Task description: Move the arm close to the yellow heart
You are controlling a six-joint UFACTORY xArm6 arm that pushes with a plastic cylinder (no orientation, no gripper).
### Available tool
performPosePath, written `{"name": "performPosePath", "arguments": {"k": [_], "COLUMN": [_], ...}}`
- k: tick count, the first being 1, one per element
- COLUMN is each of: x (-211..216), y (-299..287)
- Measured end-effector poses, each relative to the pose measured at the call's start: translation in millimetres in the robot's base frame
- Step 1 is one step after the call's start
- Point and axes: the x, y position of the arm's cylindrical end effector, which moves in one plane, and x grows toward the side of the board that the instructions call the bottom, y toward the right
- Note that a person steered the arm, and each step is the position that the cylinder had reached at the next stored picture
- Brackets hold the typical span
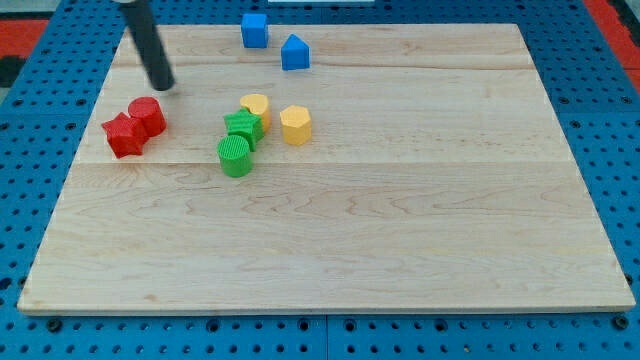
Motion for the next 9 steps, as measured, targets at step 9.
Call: {"name": "performPosePath", "arguments": {"k": [9], "x": [22.4], "y": [65.6]}}
